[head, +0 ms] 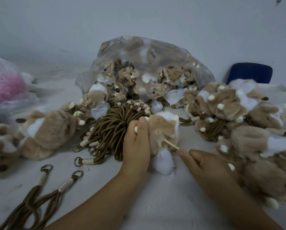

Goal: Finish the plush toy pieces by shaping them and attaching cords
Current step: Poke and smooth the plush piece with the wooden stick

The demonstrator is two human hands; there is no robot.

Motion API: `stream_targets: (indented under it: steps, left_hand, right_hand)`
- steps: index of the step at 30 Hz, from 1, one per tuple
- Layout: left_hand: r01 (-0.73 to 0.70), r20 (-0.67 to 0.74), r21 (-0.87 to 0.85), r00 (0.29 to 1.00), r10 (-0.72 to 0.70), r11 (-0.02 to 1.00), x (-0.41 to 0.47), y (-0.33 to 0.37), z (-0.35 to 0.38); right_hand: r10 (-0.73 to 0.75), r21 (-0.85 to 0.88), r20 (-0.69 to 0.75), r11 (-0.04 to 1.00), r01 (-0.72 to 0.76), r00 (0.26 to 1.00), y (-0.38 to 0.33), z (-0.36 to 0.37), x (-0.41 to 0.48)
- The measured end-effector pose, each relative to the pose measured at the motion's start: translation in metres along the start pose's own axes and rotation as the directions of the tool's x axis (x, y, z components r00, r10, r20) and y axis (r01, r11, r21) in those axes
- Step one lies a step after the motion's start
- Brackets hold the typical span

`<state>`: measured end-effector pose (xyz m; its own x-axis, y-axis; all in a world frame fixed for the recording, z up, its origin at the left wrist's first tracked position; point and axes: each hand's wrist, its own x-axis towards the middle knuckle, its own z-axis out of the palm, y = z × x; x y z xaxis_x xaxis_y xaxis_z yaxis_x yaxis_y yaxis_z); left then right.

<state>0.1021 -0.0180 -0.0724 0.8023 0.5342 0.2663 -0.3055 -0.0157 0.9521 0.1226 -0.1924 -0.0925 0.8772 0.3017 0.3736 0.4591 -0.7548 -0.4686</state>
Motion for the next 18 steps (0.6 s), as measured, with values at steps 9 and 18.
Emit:
stream_targets:
  steps: [9,18]
  left_hand:
    - [0.017,0.332,0.048,0.943,-0.032,0.999,-0.016,-0.019,0.011]
    - [0.509,0.482,-0.319,0.813,-0.326,0.8,-0.003,-0.001,0.006]
  right_hand:
    - [0.171,0.139,-0.147,0.979,-0.151,0.974,0.004,-0.002,0.004]
    - [-0.008,-0.036,-0.064,0.999,0.005,0.998,0.005,0.001,0.001]
